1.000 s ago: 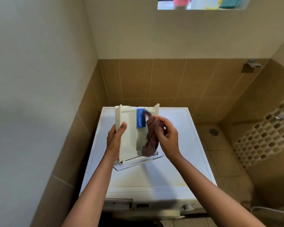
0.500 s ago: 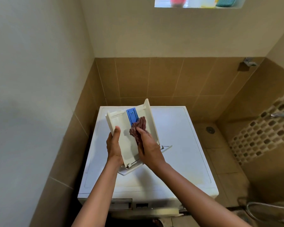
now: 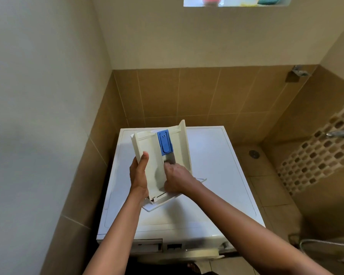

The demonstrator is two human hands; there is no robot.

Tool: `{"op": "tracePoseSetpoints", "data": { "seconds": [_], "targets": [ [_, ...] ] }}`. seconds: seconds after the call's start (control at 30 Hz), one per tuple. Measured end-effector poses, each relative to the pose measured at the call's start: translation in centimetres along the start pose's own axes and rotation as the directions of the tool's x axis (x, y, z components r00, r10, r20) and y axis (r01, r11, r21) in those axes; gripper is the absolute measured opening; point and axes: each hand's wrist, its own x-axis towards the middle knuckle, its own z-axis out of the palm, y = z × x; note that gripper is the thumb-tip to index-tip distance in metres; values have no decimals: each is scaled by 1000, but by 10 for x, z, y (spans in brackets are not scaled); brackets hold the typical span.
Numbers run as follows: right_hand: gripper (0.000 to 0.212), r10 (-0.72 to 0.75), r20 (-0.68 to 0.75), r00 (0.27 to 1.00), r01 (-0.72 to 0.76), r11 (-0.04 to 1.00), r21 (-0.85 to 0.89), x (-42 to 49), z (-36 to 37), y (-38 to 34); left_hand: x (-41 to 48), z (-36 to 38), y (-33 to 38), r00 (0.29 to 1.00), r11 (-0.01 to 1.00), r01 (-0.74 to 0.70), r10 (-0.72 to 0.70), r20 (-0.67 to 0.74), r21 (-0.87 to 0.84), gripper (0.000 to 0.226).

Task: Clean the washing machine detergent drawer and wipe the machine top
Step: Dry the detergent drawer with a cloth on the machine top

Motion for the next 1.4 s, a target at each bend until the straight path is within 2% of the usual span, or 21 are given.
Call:
{"op": "tracePoseSetpoints", "data": {
  "seconds": [0.13, 0.2, 0.23, 0.3, 0.33, 0.37, 0.4, 0.43, 0.5, 0.57, 0.63, 0.7, 0.77, 0.9, 0.97, 1.0, 1.1, 1.17, 1.27, 1.33, 1.4],
  "targets": [
    [31, 51, 80, 995, -56, 996, 63, -5, -3, 2, 1, -3, -2, 996, 991, -78, 82, -27, 108, 56],
    [28, 79, 75, 994, -94, 971, 219, -10, -13, 7, 2, -9, -3, 996, 998, -41, 43, -76, 37, 57],
    [30, 103, 96, 990, -131, 923, 363, -13, -18, 13, 4, -13, -3, 995, 1000, -25, 25, -100, -4, 60],
    [36, 137, 84, 987, -157, 706, 691, -21, -27, 24, 9, -20, 0, 992, 999, -17, 12, -126, -43, 59],
    [37, 183, 0, 983, -106, 574, 812, -22, -30, 31, 11, -24, 2, 992, 999, -16, 10, -123, -48, 56],
    [36, 260, -117, 958, -15, 455, 890, -20, -33, 37, 13, -27, 3, 994, 999, -13, 7, -110, -53, 54],
    [35, 347, -222, 911, 78, 383, 920, -15, -36, 44, 13, -29, 5, 996, 998, -9, 3, -90, -58, 53],
    [34, 405, -302, 863, 148, 368, 918, -10, -40, 49, 14, -30, 5, 998, 998, -5, 1, -65, -65, 53],
    [35, 407, -419, 812, 202, 477, 855, -1, -42, 49, 12, -28, 4, 1000, 997, 12, -13, -20, -71, 59],
    [42, 266, -551, 791, 245, 687, 684, 5, -37, 40, 7, -19, 3, 999, 997, 38, -37, 17, -64, 69],
    [47, 77, -624, 778, 335, 789, 515, 9, -28, 27, 2, -8, 1, 996, 995, 78, -75, 51, -69, 79],
    [46, -42, -646, 762, 412, 801, 434, 13, -21, 21, 0, -2, -1, 991, 985, 124, -118, 60, -118, 78],
    [42, -49, -611, 790, 391, 808, 440, 13, -22, 22, -2, -1, -2, 989, 975, 140, -132, 61, -170, 72],
    [40, 11, -326, 945, 188, 798, 572, 3, -23, 29, -2, -6, -3, 995, 977, 99, -93, 40, -186, 77],
    [37, 40, -168, 985, 69, 802, 593, -3, -20, 33, -4, -10, -5, 997, 978, 77, -74, 21, -194, 78],
    [35, 45, -114, 992, 25, 834, 552, -6, -18, 35, -5, -12, -6, 998, 980, 67, -67, 8, -186, 79],
    [43, 9, -15, 1000, -4, 959, 285, -9, -11, 40, -7, -14, -8, 998, 990, 25, -32, -50, -136, 71],
    [43, 2, 4, 1000, -3, 980, 201, -9, -7, 43, -9, -12, -6, 997, 996, -8, 1, -74, -87, 64],
    [31, 43, -25, 999, -35, 965, 260, -11, -1, 47, -13, -8, -5, 991, 999, -27, 21, -134, -45, 58],
    [21, 95, -36, 995, -75, 925, 372, -14, -1, 47, -15, -8, -6, 983, 998, -29, 19, -180, -50, 54],
    [20, 139, -18, 990, -112, 859, 500, -17, -6, 52, -17, -8, -9, 980, 998, -19, 7, -201, -54, 53]
  ]
}}
